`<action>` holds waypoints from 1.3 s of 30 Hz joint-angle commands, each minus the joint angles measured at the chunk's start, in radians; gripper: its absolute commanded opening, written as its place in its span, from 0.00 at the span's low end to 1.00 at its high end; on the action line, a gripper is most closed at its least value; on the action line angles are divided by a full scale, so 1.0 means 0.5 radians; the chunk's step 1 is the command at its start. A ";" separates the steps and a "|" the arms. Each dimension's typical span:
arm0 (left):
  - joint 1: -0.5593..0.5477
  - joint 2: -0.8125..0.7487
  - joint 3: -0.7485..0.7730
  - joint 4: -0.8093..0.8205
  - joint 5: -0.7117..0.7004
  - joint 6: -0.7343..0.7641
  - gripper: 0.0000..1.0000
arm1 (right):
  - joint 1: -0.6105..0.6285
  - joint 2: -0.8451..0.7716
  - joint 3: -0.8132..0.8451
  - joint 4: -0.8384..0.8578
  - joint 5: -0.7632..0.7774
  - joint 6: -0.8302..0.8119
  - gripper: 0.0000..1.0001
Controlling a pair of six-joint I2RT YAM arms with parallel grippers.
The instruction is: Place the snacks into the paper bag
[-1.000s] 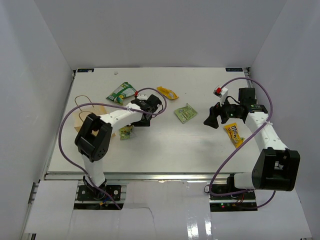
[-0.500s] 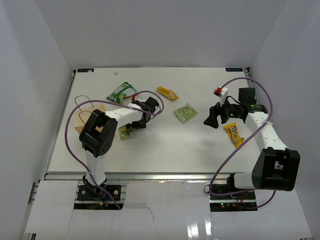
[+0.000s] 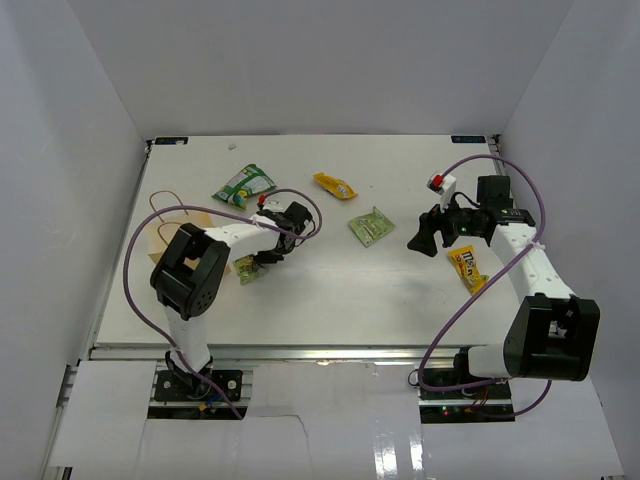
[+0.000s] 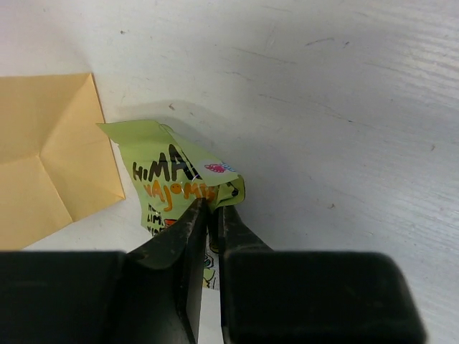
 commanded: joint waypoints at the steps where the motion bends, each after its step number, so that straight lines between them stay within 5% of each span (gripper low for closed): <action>1: 0.015 -0.091 -0.072 0.055 0.127 0.012 0.14 | -0.015 0.004 0.016 0.047 -0.042 0.013 0.90; 7: 0.015 -0.333 -0.048 0.150 0.304 0.125 0.00 | -0.018 -0.002 0.016 0.047 -0.036 0.019 0.90; 19: 0.015 -1.173 0.259 0.098 0.477 0.015 0.00 | -0.021 0.016 0.046 0.054 -0.051 0.037 0.90; 25: 0.018 -1.465 0.413 -0.049 0.207 -0.607 0.00 | -0.021 0.028 0.046 0.066 -0.070 0.053 0.90; 34: 0.030 -1.652 0.572 -0.788 -0.490 -2.116 0.00 | -0.021 0.025 0.059 0.075 -0.088 0.074 0.90; 39: 0.073 -1.612 0.575 -1.012 -0.508 -2.384 0.00 | -0.021 0.016 0.049 0.084 -0.091 0.077 0.90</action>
